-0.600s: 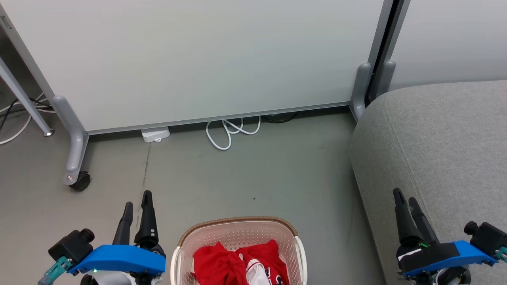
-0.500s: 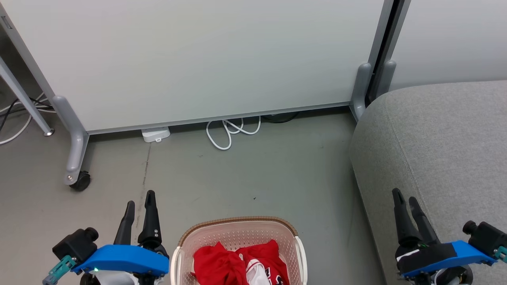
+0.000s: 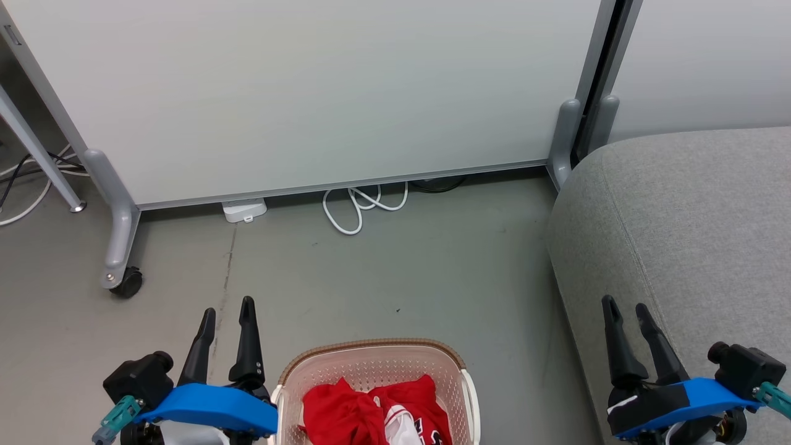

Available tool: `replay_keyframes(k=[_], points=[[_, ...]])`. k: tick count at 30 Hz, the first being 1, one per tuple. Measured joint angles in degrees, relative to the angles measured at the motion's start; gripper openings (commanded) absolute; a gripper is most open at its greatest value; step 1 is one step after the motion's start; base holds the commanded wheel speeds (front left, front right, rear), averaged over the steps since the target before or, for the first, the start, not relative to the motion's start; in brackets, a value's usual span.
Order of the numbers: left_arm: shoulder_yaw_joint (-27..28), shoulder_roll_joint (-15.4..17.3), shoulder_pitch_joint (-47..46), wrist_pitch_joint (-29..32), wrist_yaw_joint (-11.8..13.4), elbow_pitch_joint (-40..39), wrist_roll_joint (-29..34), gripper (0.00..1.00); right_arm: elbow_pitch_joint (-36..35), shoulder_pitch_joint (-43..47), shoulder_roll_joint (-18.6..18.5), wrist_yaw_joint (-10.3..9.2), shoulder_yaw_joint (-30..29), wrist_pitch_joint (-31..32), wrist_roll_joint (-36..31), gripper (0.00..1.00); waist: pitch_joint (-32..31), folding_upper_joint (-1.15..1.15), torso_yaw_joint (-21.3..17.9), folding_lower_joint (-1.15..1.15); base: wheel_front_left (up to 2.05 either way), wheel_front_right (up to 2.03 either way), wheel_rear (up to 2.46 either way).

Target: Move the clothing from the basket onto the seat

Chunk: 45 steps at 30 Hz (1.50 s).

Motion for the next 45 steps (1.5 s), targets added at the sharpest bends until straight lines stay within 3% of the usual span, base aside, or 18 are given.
replay_keyframes(k=[45], points=[[-1.51,-0.89,0.48,-5.97,-1.76,4.12,16.72,1.0,0.91,1.44,-0.13,0.03,-1.12,-5.15,-22.6,1.0,-1.14,0.0,0.51,0.0,0.0,0.0,0.0]])
